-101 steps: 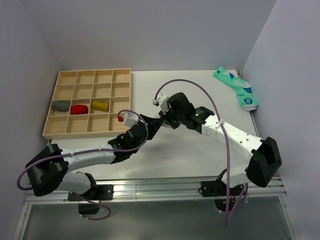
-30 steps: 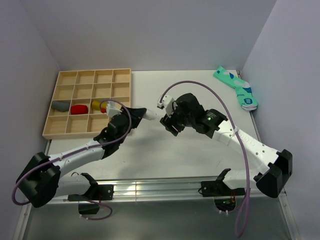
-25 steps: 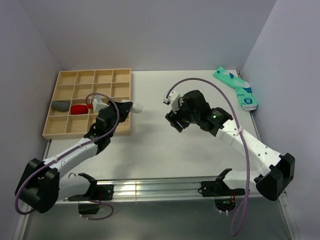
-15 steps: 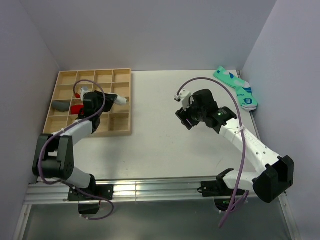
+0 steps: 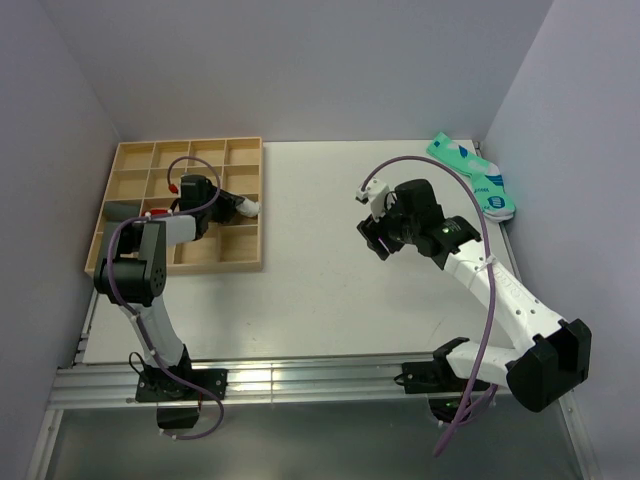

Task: Roll the socks
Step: Place the sock in the storage box.

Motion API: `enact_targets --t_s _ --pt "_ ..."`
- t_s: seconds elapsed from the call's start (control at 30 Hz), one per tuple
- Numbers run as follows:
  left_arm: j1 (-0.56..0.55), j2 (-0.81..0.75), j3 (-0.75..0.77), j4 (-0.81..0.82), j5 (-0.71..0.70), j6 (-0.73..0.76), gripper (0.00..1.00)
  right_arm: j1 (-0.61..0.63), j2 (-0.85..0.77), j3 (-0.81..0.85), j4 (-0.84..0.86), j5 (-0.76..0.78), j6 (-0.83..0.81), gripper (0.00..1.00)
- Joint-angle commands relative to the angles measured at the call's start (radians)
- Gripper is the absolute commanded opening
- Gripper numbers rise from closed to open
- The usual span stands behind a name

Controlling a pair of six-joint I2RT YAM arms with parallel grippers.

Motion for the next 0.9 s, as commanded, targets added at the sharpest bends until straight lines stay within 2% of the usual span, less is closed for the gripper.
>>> enact_targets --t_s 0.0,0.57,0.87 --pt "0.001 0.037 0.081 -0.085 -0.004 0.038 0.00 -0.012 -0.016 -0.004 0.027 -0.024 -0.011 0.68" --pt "0.001 0.158 0.201 -0.321 -0.133 0.063 0.01 -0.024 0.006 -0.010 0.015 -0.050 -0.018 0.68" --pt "-0.019 0.144 0.227 -0.372 -0.196 0.116 0.34 -0.027 0.016 -0.007 0.009 -0.058 -0.024 0.68"
